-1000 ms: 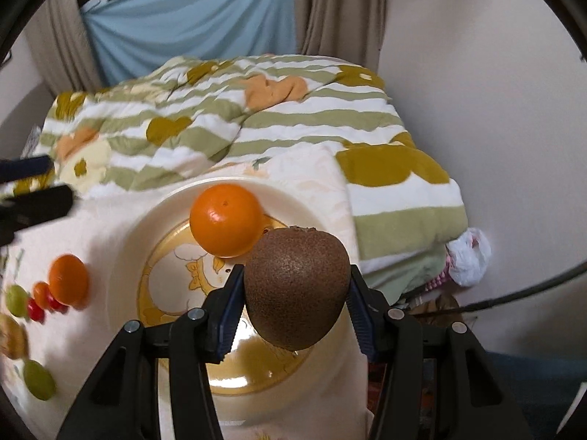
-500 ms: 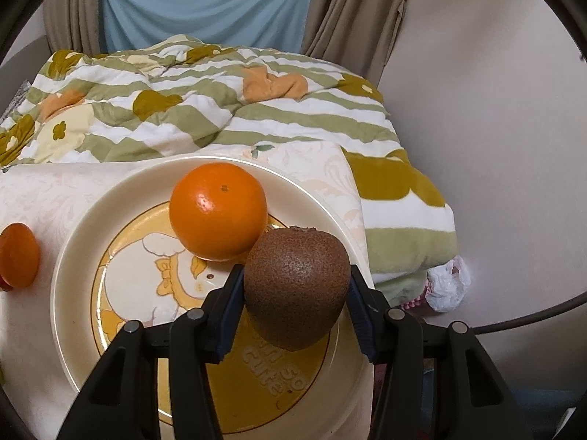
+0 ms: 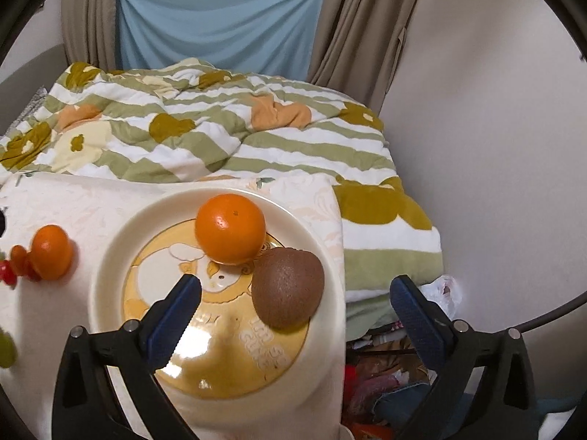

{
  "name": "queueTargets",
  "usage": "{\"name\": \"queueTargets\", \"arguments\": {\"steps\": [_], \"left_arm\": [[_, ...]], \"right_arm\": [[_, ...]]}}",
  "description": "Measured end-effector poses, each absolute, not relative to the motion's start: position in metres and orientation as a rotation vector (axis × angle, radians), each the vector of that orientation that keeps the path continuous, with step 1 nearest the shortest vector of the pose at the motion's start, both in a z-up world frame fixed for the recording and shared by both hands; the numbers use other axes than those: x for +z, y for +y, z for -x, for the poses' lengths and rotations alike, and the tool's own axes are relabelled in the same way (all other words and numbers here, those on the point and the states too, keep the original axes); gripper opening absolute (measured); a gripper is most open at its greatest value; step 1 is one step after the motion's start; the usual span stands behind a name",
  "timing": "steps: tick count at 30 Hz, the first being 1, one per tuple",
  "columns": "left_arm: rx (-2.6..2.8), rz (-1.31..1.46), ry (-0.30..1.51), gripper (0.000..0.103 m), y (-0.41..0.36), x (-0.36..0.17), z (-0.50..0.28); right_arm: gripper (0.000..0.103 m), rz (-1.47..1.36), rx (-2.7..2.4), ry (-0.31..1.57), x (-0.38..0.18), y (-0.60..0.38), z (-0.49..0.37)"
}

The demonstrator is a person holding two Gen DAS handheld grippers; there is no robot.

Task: Organize fruits
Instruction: 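Withdraw both tools from the bowl back over the table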

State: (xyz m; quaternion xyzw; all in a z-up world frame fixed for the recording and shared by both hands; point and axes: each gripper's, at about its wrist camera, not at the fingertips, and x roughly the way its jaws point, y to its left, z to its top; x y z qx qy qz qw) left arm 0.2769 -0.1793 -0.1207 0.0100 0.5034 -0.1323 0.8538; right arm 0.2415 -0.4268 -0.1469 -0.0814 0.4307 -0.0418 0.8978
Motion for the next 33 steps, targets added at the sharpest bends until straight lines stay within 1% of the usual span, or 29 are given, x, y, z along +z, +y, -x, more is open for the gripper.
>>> {"name": "queueTargets", "arguments": {"steps": [11,20,25,30,33], "left_arm": [[-0.13,0.006,0.934,0.103,-0.144,-0.063,-0.207],[0.068,0.07,0.863,0.103,-0.064,-0.036,-0.136],[0.146,0.091,0.859,0.103,-0.015,-0.04,-0.108],[0.167,0.102,0.895,0.103,0.032,-0.055,-0.091],[0.152,0.059,0.908,0.103,0.059,-0.064,-0.08]], "right_arm": [[0.102,0.134,0.037,0.855,-0.09,-0.414,-0.196],[0.102,0.062,0.169,0.855,-0.059,-0.379,-0.181],[0.103,0.045,0.214,0.825,-0.05,-0.345,-0.17],[0.103,0.035,0.224,0.815,-0.048,-0.303,-0.156],[0.103,0.017,0.215,0.831,-0.052,-0.275,-0.146]]}}
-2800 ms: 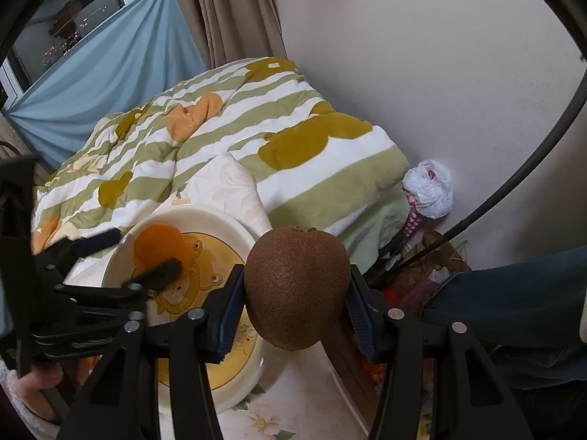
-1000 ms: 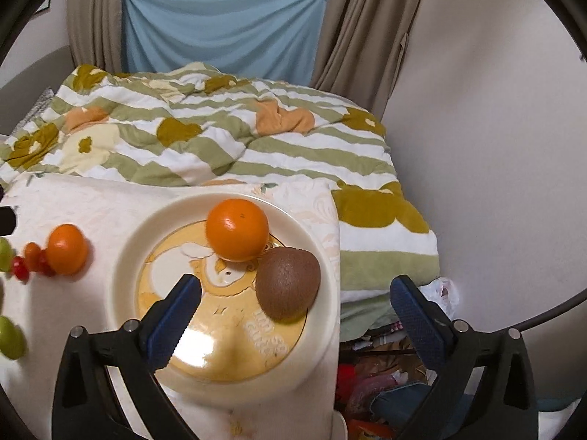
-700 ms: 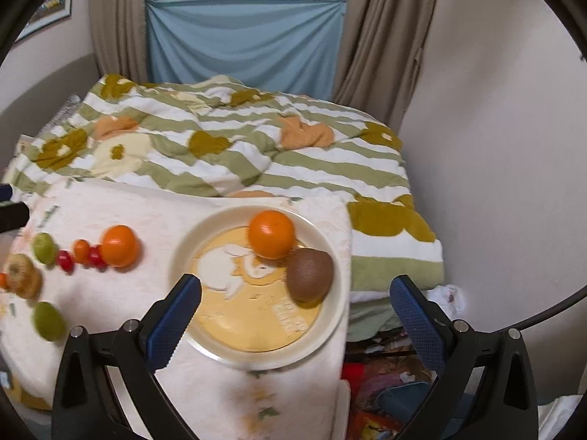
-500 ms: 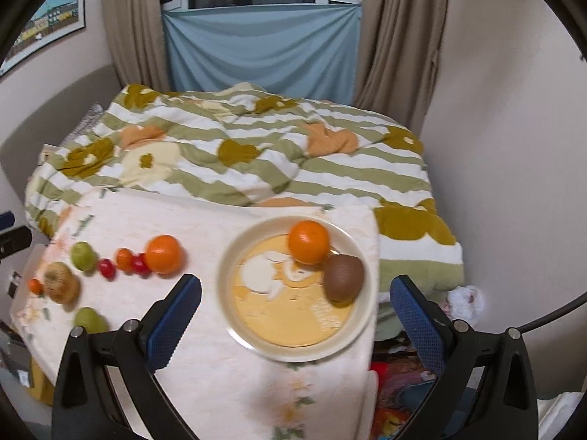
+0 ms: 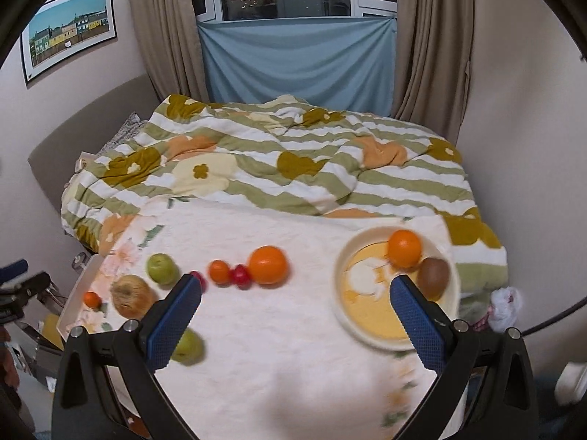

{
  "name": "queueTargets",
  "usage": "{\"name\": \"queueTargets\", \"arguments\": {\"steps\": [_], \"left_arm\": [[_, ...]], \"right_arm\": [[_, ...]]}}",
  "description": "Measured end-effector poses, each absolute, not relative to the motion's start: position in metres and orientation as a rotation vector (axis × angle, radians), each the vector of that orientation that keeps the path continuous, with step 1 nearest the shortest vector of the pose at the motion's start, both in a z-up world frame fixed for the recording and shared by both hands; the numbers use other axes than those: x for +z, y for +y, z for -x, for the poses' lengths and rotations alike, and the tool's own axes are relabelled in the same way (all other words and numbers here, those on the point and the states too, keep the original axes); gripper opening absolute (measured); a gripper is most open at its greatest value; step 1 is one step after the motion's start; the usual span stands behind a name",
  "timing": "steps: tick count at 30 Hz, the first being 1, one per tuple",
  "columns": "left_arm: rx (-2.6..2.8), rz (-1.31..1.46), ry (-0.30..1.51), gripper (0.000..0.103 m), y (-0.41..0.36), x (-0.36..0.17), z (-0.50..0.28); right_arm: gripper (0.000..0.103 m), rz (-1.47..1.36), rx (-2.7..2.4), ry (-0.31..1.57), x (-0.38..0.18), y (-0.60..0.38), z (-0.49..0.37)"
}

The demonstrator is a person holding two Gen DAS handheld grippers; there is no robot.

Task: Organize fruits
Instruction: 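Withdraw both tools from the bowl back over the table, then grasp the small tangerine with the left tool while the right tool grasps the green apple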

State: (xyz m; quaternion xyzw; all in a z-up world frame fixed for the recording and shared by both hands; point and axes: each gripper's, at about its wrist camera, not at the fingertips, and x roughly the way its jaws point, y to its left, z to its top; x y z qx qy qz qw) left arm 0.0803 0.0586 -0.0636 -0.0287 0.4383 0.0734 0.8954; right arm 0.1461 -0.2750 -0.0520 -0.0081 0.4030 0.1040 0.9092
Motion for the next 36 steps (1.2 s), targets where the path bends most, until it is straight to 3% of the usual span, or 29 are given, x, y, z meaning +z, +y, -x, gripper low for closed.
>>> {"name": "queueTargets", "arguments": {"steps": [9,18,25,27,36], "left_arm": [[0.027,-0.035,0.948,0.103,0.112,-0.102,-0.073],[-0.114,-0.185,0.943,0.103,0.111,-0.151,-0.085],[-0.16,-0.208,0.983,0.093,0.106,-0.184,-0.098],[-0.161,-0.221,1.008,0.084,0.105,-0.194,-0.104],[-0.175,-0.217,1.091,0.066,0.112,-0.221,-0.118]], "right_arm": [[0.102,-0.015,0.163,0.895,-0.083,-0.205,-0.122],[0.102,-0.096,0.069,0.934,-0.131,-0.172,-0.106],[0.102,-0.056,0.035,0.962,-0.16,-0.158,-0.108],[0.102,-0.061,0.033,0.971,-0.167,-0.156,-0.109],[0.102,-0.071,0.011,0.992,-0.183,-0.151,-0.106]]}}
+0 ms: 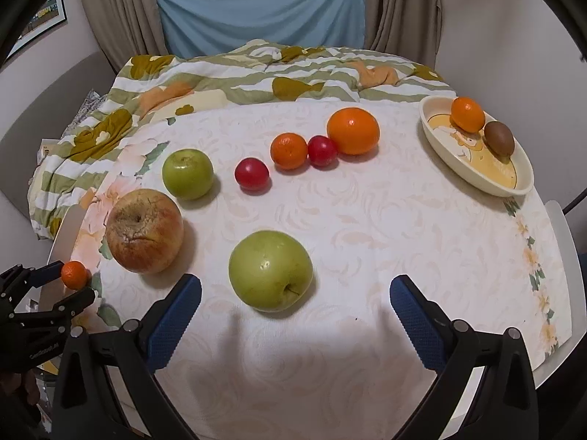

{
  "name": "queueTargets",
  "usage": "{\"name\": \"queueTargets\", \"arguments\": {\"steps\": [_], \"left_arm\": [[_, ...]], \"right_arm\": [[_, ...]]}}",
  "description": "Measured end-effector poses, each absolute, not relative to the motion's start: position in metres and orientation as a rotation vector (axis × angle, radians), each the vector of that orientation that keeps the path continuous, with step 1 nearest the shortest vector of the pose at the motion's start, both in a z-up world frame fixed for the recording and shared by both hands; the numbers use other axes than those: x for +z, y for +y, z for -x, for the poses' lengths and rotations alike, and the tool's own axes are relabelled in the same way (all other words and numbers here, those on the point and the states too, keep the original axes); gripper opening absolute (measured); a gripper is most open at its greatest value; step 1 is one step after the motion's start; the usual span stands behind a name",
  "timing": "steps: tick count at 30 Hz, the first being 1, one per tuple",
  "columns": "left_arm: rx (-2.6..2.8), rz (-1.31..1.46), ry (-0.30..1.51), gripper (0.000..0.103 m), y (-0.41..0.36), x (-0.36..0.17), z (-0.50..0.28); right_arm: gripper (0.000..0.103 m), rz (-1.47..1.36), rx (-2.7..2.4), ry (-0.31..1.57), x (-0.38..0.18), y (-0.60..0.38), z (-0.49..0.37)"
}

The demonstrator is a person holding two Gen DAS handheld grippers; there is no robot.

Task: Organize fruits
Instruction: 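Grasp the small tangerine with the left tool while the right tool grasps the green apple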

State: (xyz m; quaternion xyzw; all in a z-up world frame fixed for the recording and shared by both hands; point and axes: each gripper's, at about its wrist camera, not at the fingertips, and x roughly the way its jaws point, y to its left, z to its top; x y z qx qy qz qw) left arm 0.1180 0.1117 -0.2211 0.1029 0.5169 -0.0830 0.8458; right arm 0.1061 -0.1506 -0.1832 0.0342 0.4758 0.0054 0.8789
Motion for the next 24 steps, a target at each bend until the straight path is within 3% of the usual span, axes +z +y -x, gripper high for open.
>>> {"name": "queueTargets", "arguments": {"steps": [7,12,17,24], "left_arm": [[-0.168,-0.222,1.098,0.057,0.116,-0.226,-0.121],[-0.152,-0.185,1.109,0.044,0.127,-0.225,-0.13],[-0.158,-0.18,1.104,0.043,0.127,-0.225,-0.13],[-0.171,-0.184,1.094,0.043,0.125,-0.224,-0.124]], "right_arm": [[0.102,-0.065,-0.002,1.003,-0.189,-0.147,-0.109],[0.102,-0.047,0.006,1.004,-0.192,-0.142,-0.112],[0.102,-0.028,0.016,1.003,-0.195,-0.136,-0.12],[0.092,0.002,0.033,1.011,-0.202,-0.13,-0.129]]}}
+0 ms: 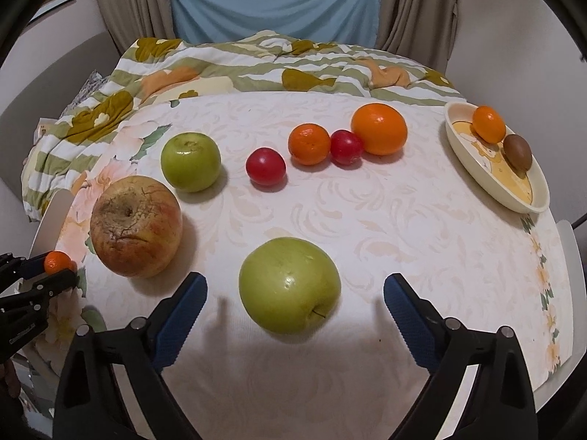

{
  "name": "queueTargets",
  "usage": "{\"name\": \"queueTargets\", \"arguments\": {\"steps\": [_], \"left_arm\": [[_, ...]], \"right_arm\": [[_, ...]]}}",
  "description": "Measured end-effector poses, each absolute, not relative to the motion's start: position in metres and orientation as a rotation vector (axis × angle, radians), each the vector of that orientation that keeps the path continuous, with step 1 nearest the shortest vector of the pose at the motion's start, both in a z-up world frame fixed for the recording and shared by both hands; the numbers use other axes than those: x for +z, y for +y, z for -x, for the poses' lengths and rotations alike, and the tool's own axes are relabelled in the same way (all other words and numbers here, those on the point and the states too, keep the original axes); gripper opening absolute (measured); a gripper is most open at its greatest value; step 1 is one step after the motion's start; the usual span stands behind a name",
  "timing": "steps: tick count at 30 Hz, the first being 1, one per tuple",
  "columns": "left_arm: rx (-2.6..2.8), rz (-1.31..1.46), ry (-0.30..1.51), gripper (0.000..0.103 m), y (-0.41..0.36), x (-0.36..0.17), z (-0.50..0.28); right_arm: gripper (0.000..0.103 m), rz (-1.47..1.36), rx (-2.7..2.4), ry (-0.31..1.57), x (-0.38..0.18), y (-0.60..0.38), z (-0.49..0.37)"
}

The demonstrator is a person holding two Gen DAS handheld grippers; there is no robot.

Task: Organize fruits
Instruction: 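Grasp the small tangerine with the left tool while the right tool grasps the green apple, then drop the tangerine into the bowl with the left tool while the right tool carries the green apple there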

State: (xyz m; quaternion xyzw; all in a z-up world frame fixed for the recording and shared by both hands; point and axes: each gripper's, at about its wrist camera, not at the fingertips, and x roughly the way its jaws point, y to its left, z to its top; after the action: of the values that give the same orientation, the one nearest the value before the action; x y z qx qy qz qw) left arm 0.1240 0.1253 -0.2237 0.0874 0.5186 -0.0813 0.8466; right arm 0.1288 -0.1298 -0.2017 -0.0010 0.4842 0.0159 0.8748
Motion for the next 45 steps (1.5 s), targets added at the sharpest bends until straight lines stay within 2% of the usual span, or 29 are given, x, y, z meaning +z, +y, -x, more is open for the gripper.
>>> {"name": "queueTargets", "arguments": {"steps": [9,12,28,45], "left_arm": [[-0.19,-0.172,1.084,0.043,0.122,-0.219,-0.118],[-0.193,-0.168,1.077,0.043,0.121,-0.217,-0.115],[-0.214,-0.168,1.013,0.043,0.116,-0.181,-0.103],[-0.231,-0.122,0.861,0.043,0.07,-0.09,-0.121]], "right_arm": [[0.07,0.023,0.046,1.041,-0.213,-0.124,-0.139],[0.053,0.02,0.037,1.044,-0.214,-0.125,-0.139],[0.053,-0.012,0.047,1.005,-0.184,-0.132,-0.121],[0.053,-0.071,0.004,0.91,-0.102,-0.194,-0.108]]}}
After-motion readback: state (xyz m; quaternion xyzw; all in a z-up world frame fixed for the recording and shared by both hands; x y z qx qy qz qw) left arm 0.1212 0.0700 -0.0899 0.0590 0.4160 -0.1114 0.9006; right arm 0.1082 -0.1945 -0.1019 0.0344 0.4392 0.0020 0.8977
